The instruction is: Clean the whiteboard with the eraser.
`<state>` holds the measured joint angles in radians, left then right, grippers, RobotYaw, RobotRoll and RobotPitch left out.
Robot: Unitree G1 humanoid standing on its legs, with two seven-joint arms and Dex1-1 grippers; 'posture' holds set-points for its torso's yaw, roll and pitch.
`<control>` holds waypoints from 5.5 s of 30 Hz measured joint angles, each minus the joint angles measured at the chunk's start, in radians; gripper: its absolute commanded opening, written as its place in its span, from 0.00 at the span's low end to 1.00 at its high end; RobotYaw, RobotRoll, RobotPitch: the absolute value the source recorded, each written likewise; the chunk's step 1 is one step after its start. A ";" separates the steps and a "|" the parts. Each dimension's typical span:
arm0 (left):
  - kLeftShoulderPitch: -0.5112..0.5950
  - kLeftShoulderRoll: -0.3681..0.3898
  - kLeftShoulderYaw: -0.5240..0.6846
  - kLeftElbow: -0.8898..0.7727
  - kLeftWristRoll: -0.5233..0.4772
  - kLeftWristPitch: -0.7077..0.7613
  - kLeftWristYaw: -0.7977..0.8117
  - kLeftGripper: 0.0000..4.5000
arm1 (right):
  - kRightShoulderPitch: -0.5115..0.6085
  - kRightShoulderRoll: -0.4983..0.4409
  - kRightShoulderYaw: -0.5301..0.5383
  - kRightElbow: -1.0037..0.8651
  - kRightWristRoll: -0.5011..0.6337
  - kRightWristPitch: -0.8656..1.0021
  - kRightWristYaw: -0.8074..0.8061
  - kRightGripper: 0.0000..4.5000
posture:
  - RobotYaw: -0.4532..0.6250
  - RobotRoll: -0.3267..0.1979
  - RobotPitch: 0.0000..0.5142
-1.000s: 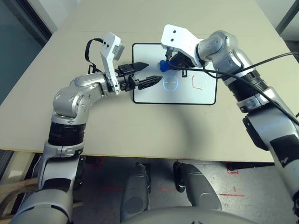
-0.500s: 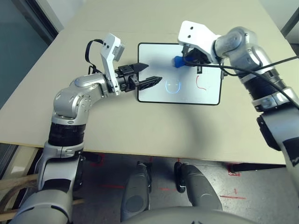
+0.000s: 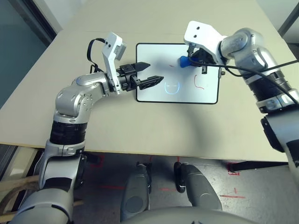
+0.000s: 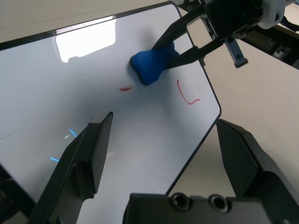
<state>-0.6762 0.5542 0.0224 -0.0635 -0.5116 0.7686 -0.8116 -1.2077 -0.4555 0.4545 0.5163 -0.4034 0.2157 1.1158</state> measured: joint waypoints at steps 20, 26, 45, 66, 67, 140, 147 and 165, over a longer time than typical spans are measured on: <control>0.019 -0.004 0.002 -0.015 -0.002 0.002 0.018 1.00 | -0.048 0.088 0.021 0.115 -0.005 -0.071 -0.019 0.17 | 0.40 0.62 0.40; 0.017 -0.006 0.002 -0.009 -0.001 -0.002 0.017 1.00 | -0.047 0.015 0.020 0.112 -0.006 -0.073 -0.018 0.17 | 0.38 0.62 0.39; 0.006 -0.015 -0.001 0.006 0.000 -0.010 0.009 1.00 | -0.046 0.021 0.020 0.107 -0.007 -0.043 -0.030 0.17 | 0.40 0.62 0.41; 0.023 -0.018 0.002 -0.014 -0.002 -0.005 0.034 1.00 | -0.048 0.128 0.025 0.135 -0.008 -0.052 -0.034 0.17 | 0.40 0.62 0.43; 0.023 -0.018 0.002 -0.014 -0.002 -0.005 0.034 1.00 | -0.048 0.128 0.025 0.136 -0.008 -0.053 -0.035 0.17 | 0.40 0.62 0.43; 0.018 -0.047 -0.009 0.008 0.002 -0.023 0.018 1.00 | 0.095 -0.179 -0.014 -0.053 -0.001 0.065 0.056 0.17 | 0.34 0.62 0.41; 0.017 -0.052 -0.011 0.008 0.003 -0.026 0.017 1.00 | 0.108 -0.189 -0.014 -0.075 -0.002 0.072 0.061 0.17 | 0.34 0.62 0.42; 0.015 -0.054 -0.011 0.008 0.003 -0.026 0.017 1.00 | 0.210 -0.234 -0.017 -0.197 -0.002 0.130 0.120 0.17 | 0.35 0.62 0.44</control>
<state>-0.6617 0.5004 0.0114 -0.0551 -0.5088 0.7429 -0.7942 -0.9974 -0.6891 0.4378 0.3196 -0.4055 0.3459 1.2358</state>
